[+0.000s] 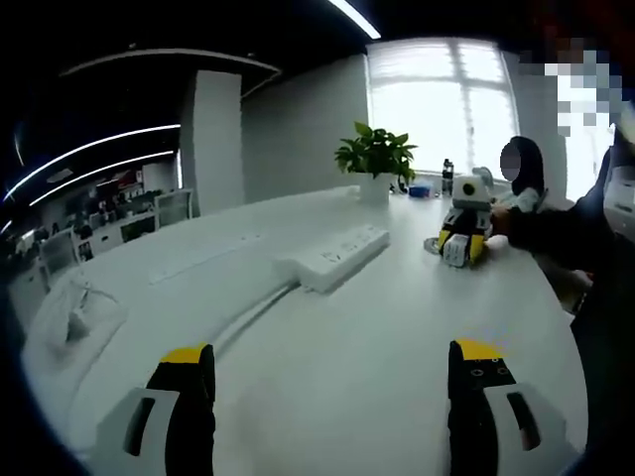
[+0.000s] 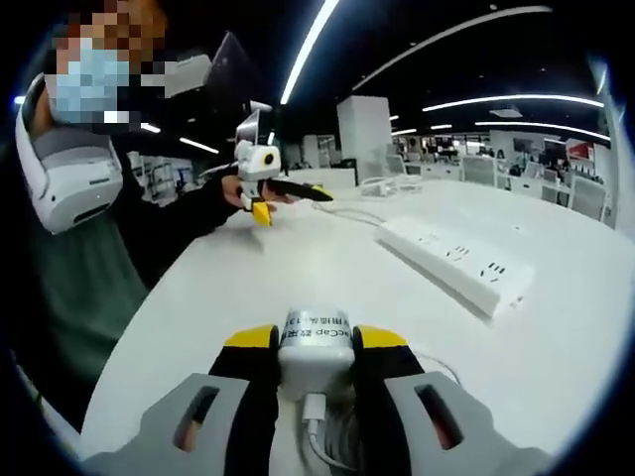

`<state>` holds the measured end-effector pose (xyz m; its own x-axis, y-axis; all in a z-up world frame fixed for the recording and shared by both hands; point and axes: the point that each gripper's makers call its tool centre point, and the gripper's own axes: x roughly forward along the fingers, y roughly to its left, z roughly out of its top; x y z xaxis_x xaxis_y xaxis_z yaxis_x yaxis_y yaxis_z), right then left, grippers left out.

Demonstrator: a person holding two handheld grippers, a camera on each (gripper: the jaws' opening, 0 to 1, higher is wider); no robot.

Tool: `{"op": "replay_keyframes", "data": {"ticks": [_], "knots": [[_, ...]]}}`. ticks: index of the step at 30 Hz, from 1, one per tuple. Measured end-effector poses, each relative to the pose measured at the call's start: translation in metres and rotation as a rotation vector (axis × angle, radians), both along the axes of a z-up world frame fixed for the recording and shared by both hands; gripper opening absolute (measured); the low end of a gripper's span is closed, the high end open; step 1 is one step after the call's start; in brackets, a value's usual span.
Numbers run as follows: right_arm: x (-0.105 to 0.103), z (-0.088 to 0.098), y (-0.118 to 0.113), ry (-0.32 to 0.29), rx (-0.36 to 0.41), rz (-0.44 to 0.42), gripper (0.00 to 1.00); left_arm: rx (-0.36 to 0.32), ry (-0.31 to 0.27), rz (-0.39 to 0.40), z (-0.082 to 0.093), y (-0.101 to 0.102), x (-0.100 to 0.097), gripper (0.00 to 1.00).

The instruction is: Straighten the power strip on the desk, plug the charger into it

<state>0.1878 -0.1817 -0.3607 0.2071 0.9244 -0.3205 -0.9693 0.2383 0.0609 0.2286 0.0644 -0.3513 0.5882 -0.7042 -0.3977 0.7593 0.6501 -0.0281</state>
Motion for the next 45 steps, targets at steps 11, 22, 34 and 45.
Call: {"op": "replay_keyframes", "data": {"ticks": [11,22,34,45], "knots": [[-0.004,0.0,0.0,0.018,-0.005,-0.009,0.27,0.001,0.005,-0.016,0.001,-0.004,-0.002,0.99],[-0.003,0.0,-0.003,0.064,-0.023,-0.061,0.27,0.015,0.01,-0.02,-0.002,-0.003,-0.002,0.99],[0.001,0.0,-0.009,0.083,-0.062,-0.12,0.27,0.01,0.011,-0.026,-0.003,-0.004,-0.003,0.99],[0.01,-0.001,-0.018,0.11,-0.104,-0.227,0.26,0.003,0.019,-0.042,-0.006,-0.01,-0.007,0.99]]}}
